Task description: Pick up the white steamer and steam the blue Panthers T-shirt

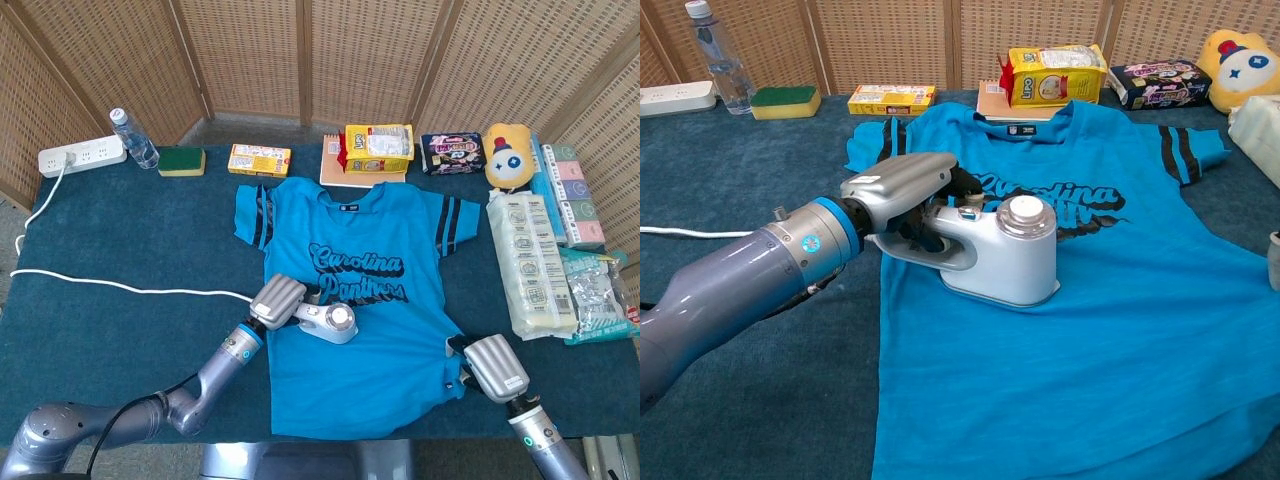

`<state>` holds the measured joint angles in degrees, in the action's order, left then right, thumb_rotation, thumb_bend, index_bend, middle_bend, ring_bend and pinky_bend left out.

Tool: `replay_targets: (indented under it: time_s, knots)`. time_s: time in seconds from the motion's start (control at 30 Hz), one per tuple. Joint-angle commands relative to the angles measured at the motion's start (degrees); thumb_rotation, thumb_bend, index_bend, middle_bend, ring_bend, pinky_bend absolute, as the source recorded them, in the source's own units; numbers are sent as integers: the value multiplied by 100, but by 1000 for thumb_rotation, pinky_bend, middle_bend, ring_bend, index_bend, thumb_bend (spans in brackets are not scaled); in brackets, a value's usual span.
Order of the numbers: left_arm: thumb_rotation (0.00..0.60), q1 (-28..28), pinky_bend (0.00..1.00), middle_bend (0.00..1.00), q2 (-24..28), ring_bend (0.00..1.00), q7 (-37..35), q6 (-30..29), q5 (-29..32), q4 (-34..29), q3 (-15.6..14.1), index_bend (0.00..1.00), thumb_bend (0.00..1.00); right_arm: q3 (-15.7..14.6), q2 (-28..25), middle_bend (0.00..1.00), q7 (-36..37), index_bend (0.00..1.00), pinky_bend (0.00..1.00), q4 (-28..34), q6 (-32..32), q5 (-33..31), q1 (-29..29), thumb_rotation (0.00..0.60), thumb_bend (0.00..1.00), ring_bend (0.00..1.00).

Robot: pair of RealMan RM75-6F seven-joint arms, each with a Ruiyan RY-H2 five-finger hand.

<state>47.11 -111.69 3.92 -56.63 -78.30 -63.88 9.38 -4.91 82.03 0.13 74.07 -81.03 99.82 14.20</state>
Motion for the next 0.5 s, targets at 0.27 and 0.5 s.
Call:
replay_targets:
  time_s: [0.27, 0.5]
  knots:
    - [600, -237, 761, 727, 427, 662, -84, -163, -299, -510, -350, 560, 482, -6, 14, 591, -68, 641, 803, 52, 36, 13, 16, 600, 566, 650]
    - [600, -335, 761, 727, 631, 662, -80, -270, -534, -818, -543, 560, 481, -3, 12, 592, -94, 643, 804, 76, 43, 11, 19, 600, 567, 650]
